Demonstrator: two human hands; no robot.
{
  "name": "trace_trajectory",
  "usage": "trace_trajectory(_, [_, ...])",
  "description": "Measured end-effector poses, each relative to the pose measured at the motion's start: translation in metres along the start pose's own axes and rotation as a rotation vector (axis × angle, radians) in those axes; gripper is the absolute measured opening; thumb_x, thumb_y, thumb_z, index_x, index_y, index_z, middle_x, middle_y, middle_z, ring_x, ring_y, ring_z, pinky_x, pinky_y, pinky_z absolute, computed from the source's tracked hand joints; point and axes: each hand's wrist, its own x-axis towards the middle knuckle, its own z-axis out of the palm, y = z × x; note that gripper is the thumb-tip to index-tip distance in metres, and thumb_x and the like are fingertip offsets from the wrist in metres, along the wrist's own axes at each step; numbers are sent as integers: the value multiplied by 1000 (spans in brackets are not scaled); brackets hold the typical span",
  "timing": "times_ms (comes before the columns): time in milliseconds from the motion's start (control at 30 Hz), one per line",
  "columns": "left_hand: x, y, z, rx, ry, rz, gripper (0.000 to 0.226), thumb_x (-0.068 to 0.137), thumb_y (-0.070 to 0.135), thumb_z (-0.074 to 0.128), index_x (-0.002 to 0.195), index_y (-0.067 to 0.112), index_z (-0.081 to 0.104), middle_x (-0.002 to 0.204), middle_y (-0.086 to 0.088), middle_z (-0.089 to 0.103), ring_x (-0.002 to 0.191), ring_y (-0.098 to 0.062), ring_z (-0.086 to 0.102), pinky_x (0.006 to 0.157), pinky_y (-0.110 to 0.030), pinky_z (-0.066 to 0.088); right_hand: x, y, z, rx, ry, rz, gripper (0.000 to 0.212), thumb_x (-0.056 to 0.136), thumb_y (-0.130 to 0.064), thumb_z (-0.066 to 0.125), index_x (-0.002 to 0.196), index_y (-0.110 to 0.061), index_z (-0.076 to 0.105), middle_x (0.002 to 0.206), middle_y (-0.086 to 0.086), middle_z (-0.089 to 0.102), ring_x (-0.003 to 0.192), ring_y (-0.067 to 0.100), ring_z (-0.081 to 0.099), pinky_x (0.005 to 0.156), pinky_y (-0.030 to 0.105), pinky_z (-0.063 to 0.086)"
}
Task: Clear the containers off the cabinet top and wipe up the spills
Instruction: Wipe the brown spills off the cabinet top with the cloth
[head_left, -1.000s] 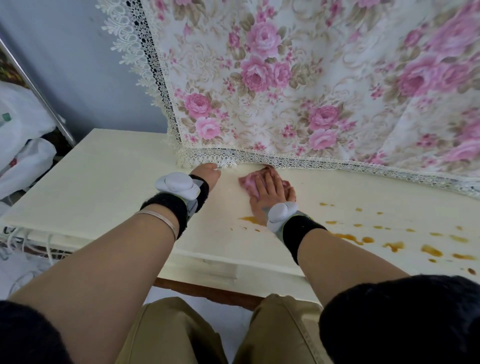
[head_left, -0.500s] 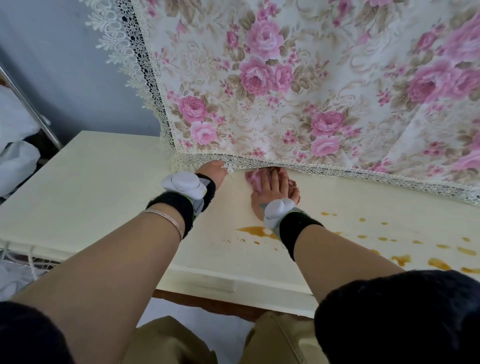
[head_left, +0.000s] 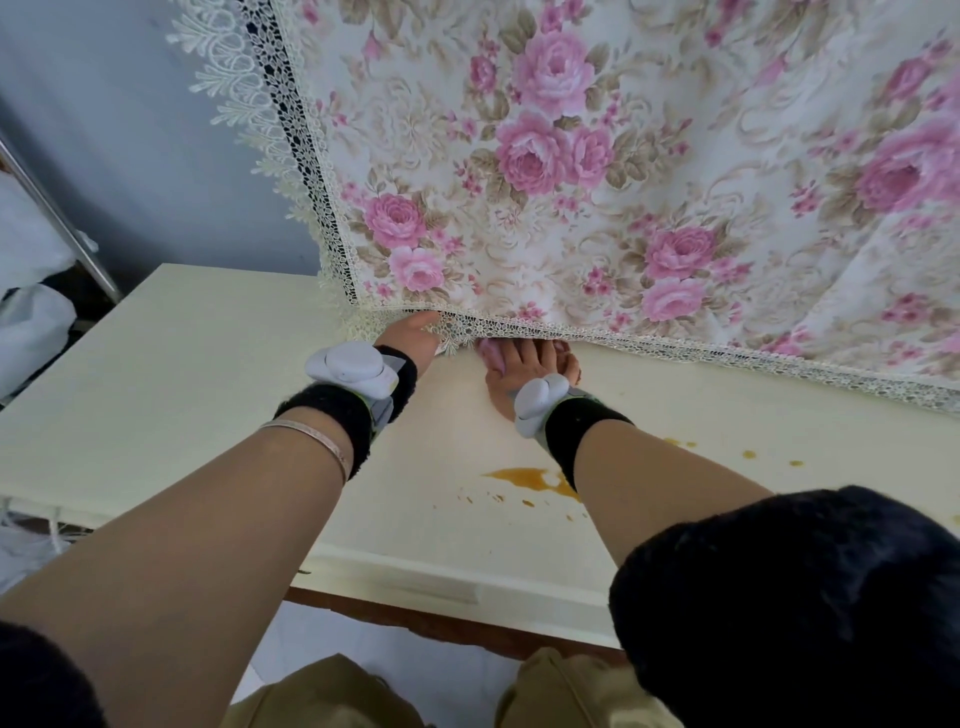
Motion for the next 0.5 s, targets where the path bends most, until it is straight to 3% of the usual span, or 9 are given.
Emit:
trace_trajectory(167, [-11,-2,-7,-16,22,-3,45,97,11,41,140,25,46,153,0,36,132,-22,44,91,-18,36,-10,-13,17,9,39,-69,52,96,-39,30,146,-41,18,158,-12,13,145,26,9,113,56,5])
trace_trajectory(267, [-20,-2,-11,-7,32,12,46,97,9,41,140,23,45,152,-1,37,107,-16,50,63,-9,32,-24,-27,24,-9,14,-115,55,96,-40,30,149,-36,17,158,-11,12,147,23,4,114,56,3])
trace_trajectory(300, [-25,-2,-14,7,40,19,47,96,9,40,141,23,45,152,-1,38,103,-14,48,60,-10,33,-30,-31,27,-14,-2,-122,55,97,-40,29,150,-35,16,159,-11,10,148,23,1,114,56,1])
trace_trajectory(400, [-37,-1,-19,5,52,10,48,95,8,40,141,22,46,152,0,39,117,-20,55,88,-23,45,-47,-45,40,-29,1,-144,56,97,-41,27,151,-35,13,160,-12,8,149,20,-4,113,55,0])
trace_trajectory(500, [-48,0,-23,20,57,2,47,96,8,39,141,20,46,151,0,39,107,-19,58,90,-23,43,-63,-59,54,-49,15,-182,58,97,-41,26,152,-37,8,162,-14,-1,149,18,-8,114,53,-1])
